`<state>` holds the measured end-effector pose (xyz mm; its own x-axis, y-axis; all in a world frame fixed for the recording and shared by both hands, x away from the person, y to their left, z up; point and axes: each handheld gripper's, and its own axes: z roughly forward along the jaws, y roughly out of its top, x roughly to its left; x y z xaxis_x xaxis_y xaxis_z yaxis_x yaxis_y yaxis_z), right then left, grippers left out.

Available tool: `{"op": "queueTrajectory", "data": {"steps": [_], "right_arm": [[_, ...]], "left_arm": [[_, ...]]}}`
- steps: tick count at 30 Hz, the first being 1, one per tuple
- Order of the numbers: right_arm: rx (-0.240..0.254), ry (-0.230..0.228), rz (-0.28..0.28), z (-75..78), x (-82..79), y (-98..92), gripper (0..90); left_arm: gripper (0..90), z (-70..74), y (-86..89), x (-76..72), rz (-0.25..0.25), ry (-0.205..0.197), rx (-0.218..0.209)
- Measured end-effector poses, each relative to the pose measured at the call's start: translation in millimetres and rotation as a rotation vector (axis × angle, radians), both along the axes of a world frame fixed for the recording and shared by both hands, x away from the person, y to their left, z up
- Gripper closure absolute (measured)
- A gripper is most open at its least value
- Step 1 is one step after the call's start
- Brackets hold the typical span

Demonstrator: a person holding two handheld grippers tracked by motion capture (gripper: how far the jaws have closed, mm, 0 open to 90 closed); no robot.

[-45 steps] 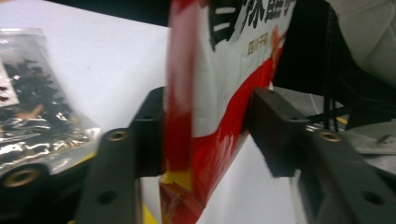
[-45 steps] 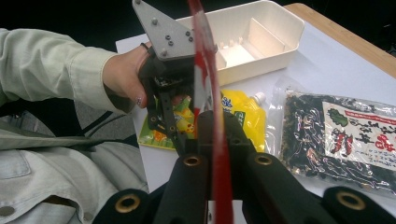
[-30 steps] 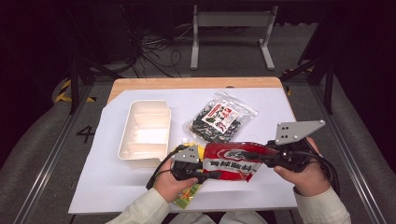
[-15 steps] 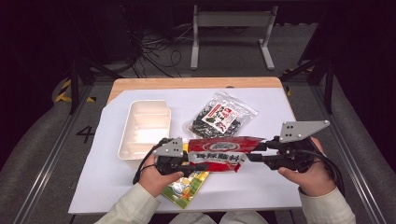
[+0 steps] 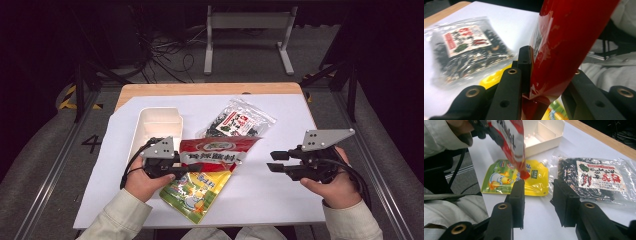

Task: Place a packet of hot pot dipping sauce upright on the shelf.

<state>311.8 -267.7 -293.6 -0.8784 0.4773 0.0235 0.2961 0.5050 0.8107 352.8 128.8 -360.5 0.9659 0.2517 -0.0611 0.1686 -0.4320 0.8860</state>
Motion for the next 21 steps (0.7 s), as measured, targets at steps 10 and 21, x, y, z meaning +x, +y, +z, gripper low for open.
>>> {"op": "queueTrajectory", "data": {"steps": [10,21], "right_arm": [[-0.002,0.009,-0.037,-4.3,2.9,-10.2,62.8],[-0.013,0.017,-0.081,-11.2,4.2,-22.2,64.8]], "left_arm": [[76.1,10.9,25.8,10.6,0.039,-0.017,-0.023],[76.1,23.1,52.7,30.4,0.088,-0.034,-0.018]]}}
